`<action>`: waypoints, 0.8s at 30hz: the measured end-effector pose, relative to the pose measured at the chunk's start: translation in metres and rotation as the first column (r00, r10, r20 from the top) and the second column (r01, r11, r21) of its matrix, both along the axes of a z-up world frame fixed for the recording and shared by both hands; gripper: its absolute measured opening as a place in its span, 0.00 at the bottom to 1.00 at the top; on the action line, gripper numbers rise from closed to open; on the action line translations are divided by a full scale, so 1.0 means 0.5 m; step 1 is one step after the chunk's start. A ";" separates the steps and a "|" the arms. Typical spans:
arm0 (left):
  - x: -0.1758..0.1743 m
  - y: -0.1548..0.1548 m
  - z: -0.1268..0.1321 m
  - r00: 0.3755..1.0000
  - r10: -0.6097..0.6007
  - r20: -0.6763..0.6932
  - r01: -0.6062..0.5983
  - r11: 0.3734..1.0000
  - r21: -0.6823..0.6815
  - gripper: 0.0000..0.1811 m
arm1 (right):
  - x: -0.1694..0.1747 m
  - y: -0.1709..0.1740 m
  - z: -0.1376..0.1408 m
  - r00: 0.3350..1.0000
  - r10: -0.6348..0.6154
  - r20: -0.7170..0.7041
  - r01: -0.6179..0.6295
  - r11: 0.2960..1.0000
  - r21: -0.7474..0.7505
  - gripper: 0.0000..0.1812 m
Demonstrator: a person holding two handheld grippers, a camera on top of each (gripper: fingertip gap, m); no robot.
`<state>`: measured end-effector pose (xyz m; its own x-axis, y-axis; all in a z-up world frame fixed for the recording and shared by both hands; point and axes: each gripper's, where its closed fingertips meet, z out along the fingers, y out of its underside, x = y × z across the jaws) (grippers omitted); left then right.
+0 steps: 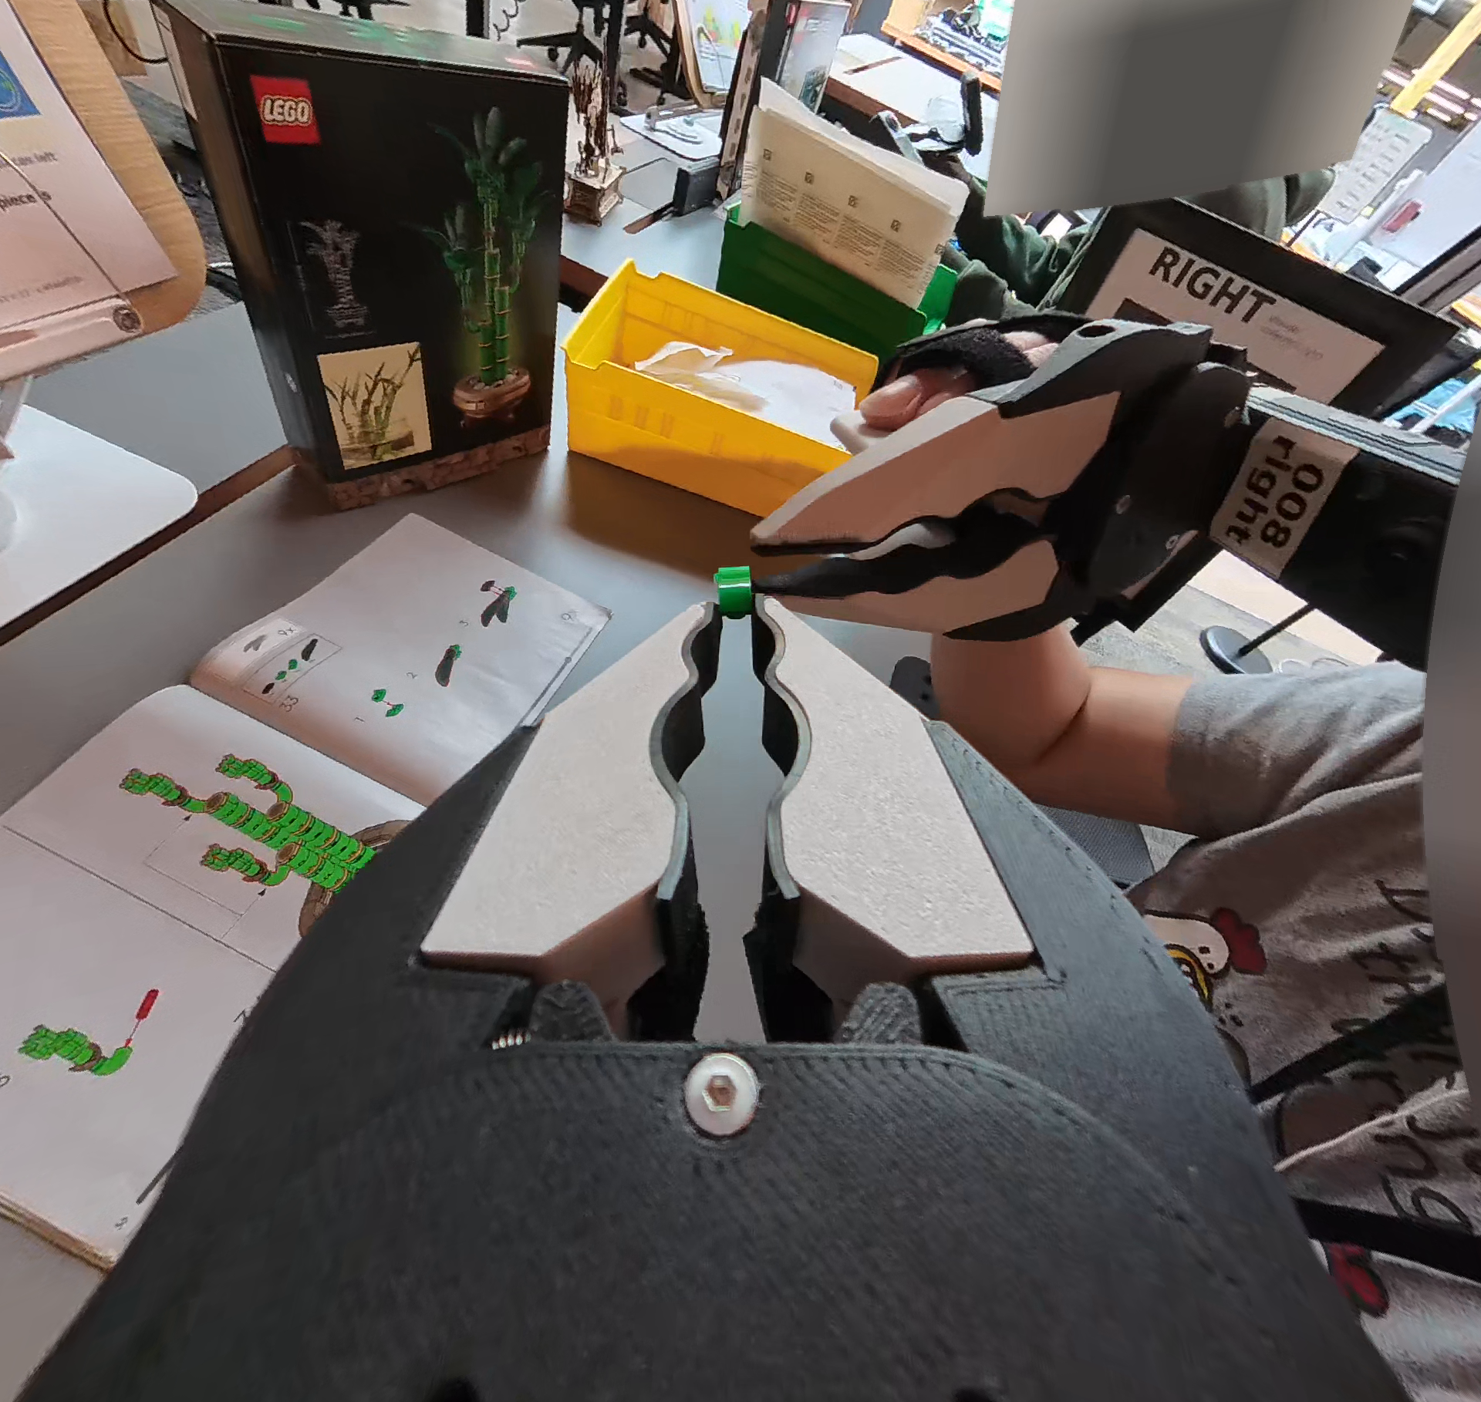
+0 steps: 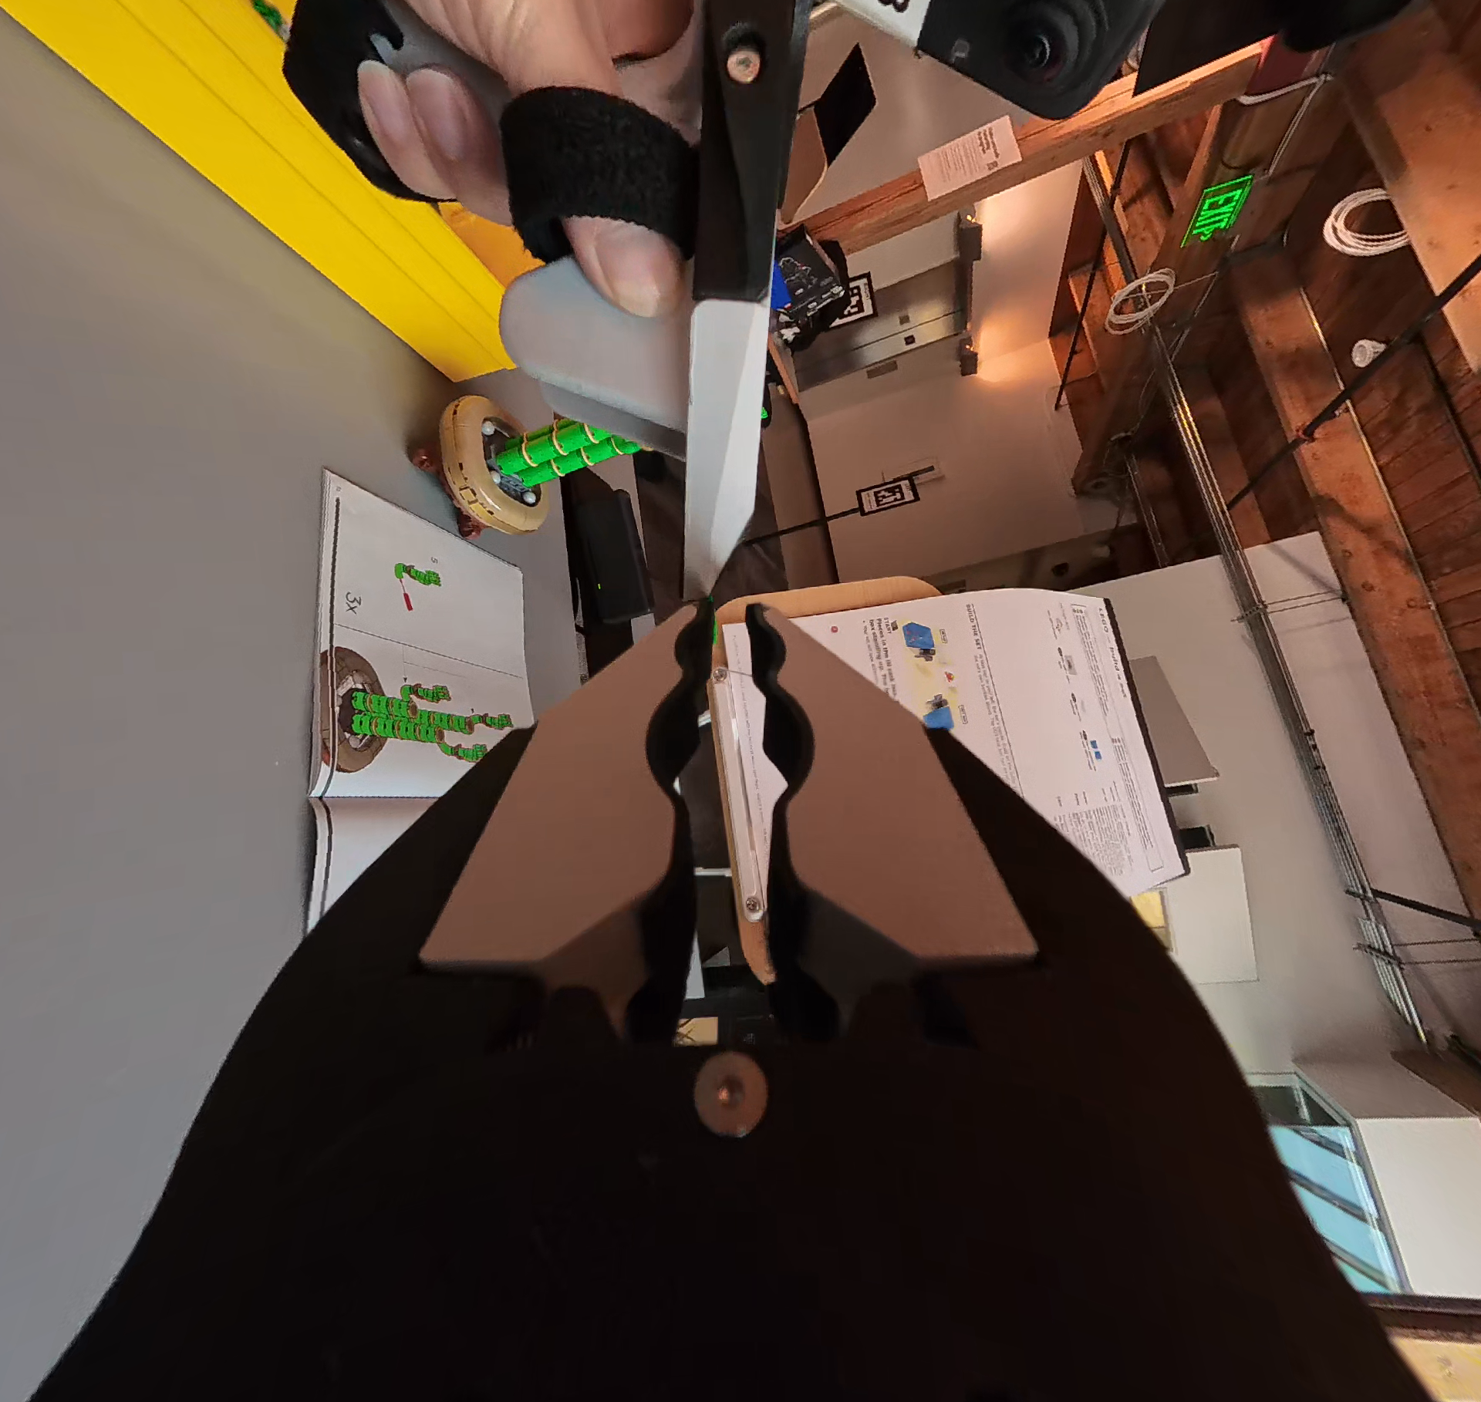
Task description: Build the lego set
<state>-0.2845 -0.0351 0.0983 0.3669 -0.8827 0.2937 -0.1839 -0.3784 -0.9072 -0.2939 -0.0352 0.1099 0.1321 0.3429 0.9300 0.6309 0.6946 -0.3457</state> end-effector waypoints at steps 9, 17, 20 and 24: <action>-0.004 0.004 0.010 0.999 0.009 0.042 -0.008 1.000 -0.013 0.03 | -0.002 0.004 -0.006 1.000 0.000 0.002 0.000 1.000 -0.024 0.07; -0.001 0.008 0.011 0.998 0.011 0.057 -0.010 1.000 -0.023 0.03 | -0.005 0.020 -0.008 1.000 -0.018 -0.013 0.018 1.000 -0.015 0.04; -0.003 0.013 0.009 0.998 0.023 0.050 -0.022 1.000 -0.021 0.03 | -0.007 0.026 -0.010 0.999 -0.032 -0.014 0.031 0.999 -0.019 0.04; -0.004 0.020 0.004 0.998 0.043 0.037 -0.043 0.999 -0.016 0.03 | -0.008 0.034 -0.015 0.999 -0.045 -0.011 0.044 0.999 -0.024 0.03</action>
<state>-0.2865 -0.0252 0.1002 0.3928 -0.8616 0.3215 -0.1329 -0.3991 -0.9072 -0.2978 -0.0183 0.1022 0.1586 0.3586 0.9199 0.6568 0.6573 -0.3695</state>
